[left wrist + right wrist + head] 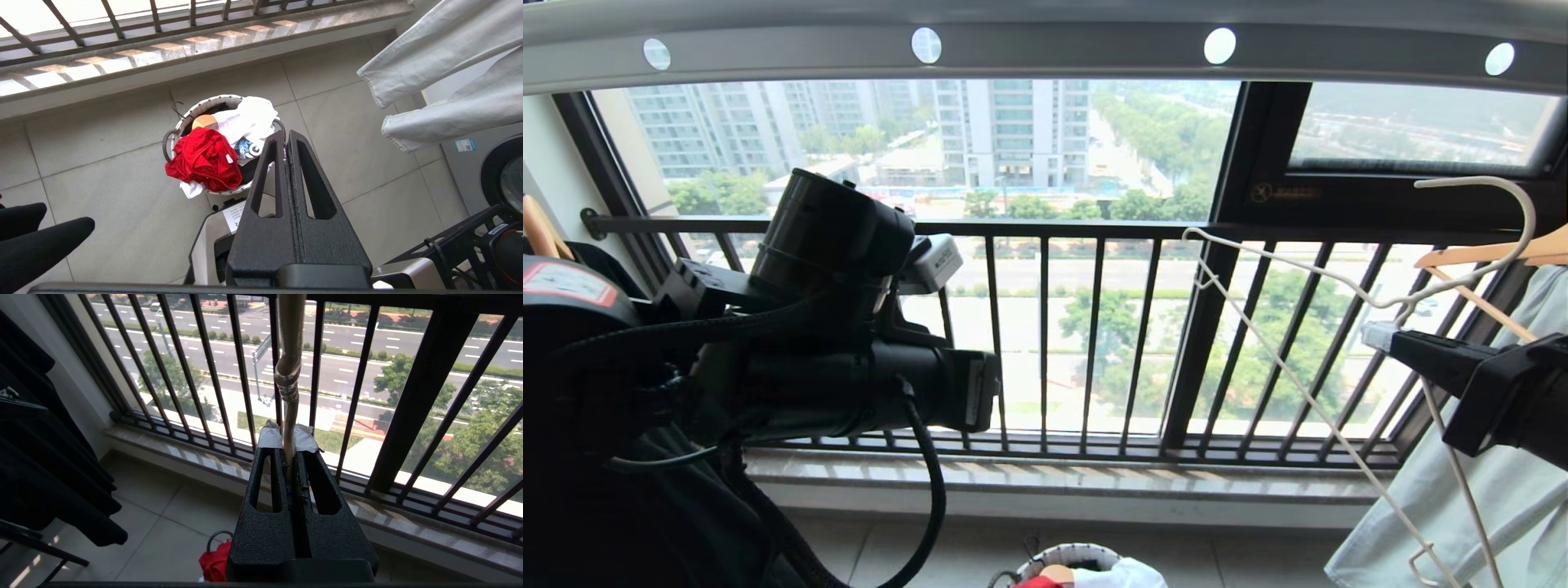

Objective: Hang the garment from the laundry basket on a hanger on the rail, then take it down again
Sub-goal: Hang the clothes rack on the clothesline

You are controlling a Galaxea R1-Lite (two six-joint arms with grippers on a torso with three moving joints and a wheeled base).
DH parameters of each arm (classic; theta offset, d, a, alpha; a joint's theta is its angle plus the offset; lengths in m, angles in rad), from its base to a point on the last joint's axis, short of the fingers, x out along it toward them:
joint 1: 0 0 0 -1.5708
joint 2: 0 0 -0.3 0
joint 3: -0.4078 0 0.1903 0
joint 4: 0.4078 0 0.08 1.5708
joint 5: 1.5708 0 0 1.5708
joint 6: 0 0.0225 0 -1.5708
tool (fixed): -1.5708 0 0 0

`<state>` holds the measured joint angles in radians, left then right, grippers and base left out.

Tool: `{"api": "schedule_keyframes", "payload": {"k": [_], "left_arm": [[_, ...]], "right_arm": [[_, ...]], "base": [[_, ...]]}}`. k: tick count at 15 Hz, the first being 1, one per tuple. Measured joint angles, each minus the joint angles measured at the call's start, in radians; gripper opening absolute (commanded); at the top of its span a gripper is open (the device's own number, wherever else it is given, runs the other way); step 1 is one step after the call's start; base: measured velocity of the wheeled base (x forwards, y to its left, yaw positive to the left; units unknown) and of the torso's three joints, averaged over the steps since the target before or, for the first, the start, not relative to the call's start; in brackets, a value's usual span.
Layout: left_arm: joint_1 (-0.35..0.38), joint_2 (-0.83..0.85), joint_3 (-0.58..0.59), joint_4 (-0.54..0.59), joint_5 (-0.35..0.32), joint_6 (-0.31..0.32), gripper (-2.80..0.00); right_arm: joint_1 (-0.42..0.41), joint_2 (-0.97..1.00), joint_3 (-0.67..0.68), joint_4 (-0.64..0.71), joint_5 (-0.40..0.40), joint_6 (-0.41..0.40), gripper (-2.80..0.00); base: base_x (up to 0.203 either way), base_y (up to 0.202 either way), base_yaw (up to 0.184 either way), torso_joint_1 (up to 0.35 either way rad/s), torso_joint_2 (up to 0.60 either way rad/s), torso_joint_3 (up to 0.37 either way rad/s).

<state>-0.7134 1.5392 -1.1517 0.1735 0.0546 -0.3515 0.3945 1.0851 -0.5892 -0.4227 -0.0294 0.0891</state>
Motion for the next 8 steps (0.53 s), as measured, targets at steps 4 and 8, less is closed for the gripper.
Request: {"api": "schedule_keyframes", "payload": {"k": [4,8], "left_arm": [[0.0,-0.053,0.008,-0.001,0.001,0.007,-2.8],[0.003,-0.108,0.018,-0.003,0.006,0.045,-2.8]], "right_arm": [[-0.005,-0.076,-0.096,0.116,-0.048,-0.024,-2.8],[-0.069,-0.053,-0.208,0.175,-0.086,-0.043,-2.8]], "base": [[0.0,0.0,0.0,0.0,0.0,0.0],[0.0,0.0,0.0,0.0,0.0,0.0]]}}
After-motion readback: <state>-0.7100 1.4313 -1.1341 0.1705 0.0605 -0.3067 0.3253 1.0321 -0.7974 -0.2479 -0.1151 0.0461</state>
